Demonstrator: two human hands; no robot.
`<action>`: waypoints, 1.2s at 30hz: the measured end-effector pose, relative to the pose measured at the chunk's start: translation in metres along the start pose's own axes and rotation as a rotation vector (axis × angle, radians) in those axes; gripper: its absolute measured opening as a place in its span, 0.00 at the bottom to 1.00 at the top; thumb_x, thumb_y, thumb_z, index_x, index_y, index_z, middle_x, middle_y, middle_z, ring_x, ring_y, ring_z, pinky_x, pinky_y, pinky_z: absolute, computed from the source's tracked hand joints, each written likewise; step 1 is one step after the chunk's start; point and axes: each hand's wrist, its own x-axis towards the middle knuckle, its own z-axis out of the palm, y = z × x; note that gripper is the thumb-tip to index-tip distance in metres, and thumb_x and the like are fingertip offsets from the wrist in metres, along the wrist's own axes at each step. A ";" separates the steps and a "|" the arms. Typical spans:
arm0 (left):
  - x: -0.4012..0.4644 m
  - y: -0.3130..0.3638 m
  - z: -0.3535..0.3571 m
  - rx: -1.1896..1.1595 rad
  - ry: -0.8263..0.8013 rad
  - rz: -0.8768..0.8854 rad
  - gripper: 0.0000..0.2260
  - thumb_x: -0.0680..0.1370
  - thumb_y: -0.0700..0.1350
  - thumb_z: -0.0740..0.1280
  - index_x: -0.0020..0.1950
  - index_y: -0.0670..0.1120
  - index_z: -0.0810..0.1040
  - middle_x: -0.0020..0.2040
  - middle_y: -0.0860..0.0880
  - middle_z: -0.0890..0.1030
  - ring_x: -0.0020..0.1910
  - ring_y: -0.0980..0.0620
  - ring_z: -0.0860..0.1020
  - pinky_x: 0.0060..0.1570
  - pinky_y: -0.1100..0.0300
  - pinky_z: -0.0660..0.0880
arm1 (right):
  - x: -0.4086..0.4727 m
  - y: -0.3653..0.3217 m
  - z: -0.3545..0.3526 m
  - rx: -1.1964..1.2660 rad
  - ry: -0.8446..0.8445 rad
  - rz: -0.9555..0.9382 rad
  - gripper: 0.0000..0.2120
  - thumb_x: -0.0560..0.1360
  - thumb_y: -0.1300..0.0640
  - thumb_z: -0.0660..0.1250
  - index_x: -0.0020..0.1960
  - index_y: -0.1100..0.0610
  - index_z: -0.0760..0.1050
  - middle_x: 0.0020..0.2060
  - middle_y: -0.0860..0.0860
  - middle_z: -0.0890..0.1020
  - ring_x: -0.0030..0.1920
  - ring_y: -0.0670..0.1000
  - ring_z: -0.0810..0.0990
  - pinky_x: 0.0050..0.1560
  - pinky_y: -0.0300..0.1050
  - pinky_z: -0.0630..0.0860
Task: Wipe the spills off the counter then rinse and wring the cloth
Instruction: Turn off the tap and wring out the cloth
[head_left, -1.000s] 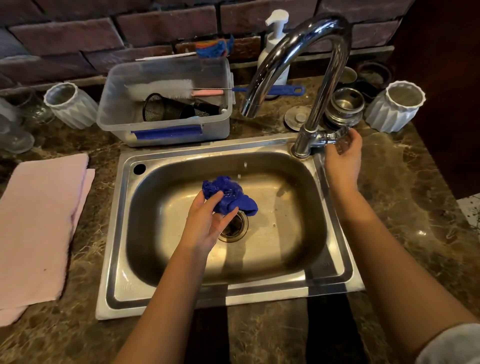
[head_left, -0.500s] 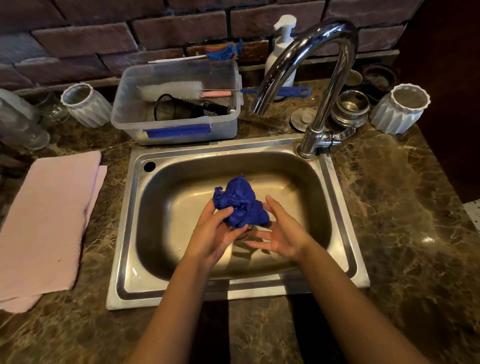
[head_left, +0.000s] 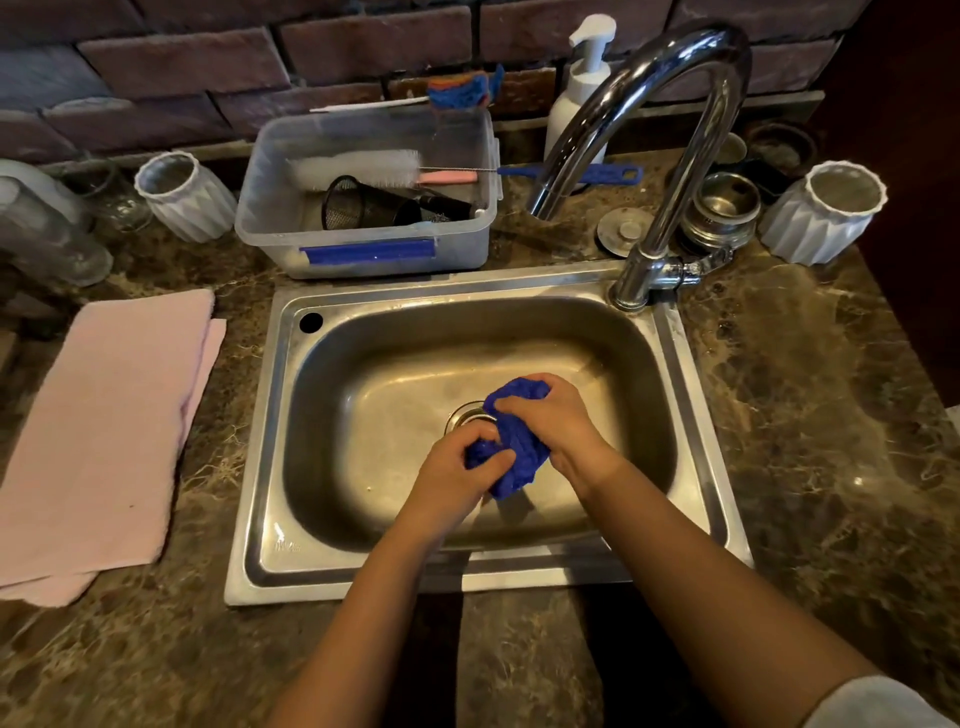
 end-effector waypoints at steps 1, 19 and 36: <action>0.000 -0.001 0.000 0.049 0.014 0.031 0.05 0.72 0.37 0.68 0.40 0.47 0.77 0.36 0.55 0.77 0.38 0.57 0.74 0.43 0.58 0.71 | 0.003 0.000 -0.001 0.037 0.024 -0.002 0.10 0.68 0.69 0.68 0.39 0.56 0.72 0.34 0.53 0.77 0.37 0.52 0.77 0.41 0.47 0.77; 0.052 0.021 -0.022 -0.049 0.209 -0.152 0.21 0.79 0.61 0.52 0.56 0.47 0.74 0.57 0.51 0.76 0.57 0.54 0.73 0.57 0.56 0.68 | -0.008 -0.048 -0.014 0.085 -0.380 -0.188 0.11 0.72 0.71 0.61 0.41 0.55 0.73 0.36 0.52 0.76 0.38 0.50 0.77 0.41 0.44 0.77; 0.026 0.025 0.021 -0.810 -0.370 -0.578 0.12 0.71 0.42 0.63 0.52 0.40 0.74 0.33 0.47 0.78 0.22 0.59 0.69 0.16 0.71 0.59 | 0.008 -0.046 -0.023 -0.248 -0.398 -0.352 0.13 0.69 0.71 0.65 0.40 0.53 0.72 0.34 0.50 0.76 0.37 0.49 0.74 0.39 0.43 0.73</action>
